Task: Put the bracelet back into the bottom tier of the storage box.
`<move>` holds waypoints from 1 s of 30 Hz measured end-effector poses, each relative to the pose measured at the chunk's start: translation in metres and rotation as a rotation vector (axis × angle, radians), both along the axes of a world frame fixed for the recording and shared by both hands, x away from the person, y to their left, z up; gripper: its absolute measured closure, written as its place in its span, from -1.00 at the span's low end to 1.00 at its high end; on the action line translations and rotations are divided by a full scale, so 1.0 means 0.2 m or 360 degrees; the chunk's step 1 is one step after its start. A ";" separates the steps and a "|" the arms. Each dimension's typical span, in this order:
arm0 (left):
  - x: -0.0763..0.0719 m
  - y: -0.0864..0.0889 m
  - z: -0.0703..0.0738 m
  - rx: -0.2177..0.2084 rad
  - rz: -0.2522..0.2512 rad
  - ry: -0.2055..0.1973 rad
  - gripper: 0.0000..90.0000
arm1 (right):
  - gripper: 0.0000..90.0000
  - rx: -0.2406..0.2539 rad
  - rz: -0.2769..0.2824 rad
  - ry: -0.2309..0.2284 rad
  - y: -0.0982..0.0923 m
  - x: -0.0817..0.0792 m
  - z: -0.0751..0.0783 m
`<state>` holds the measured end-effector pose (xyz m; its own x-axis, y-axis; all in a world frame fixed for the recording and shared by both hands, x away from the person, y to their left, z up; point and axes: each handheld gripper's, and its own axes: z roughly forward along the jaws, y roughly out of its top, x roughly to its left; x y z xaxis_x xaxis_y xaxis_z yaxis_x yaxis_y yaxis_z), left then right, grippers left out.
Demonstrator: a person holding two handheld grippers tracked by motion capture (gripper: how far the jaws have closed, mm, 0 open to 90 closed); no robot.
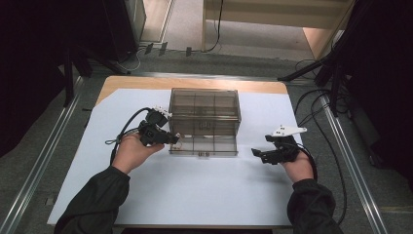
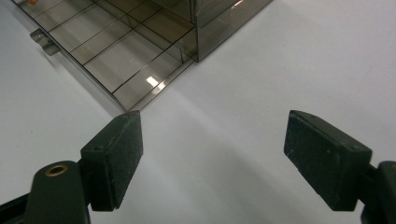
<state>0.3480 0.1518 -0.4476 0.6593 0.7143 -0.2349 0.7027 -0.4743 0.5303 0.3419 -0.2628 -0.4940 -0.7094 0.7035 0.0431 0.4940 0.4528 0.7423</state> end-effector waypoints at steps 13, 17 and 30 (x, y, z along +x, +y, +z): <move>0.05 -0.04 -0.06 0.0044 -0.0006 0.0039 0.79 | -0.54 -0.0001 0.0003 0.0001 0.00 0.00 0.00; 0.06 -0.07 -0.09 0.0073 -0.0021 0.0063 0.79 | -0.54 -0.0007 0.0007 0.0001 0.00 0.00 0.00; 0.10 -0.14 -0.16 0.0125 -0.0053 0.0108 0.79 | -0.54 -0.0004 0.0001 0.0005 0.00 0.00 0.00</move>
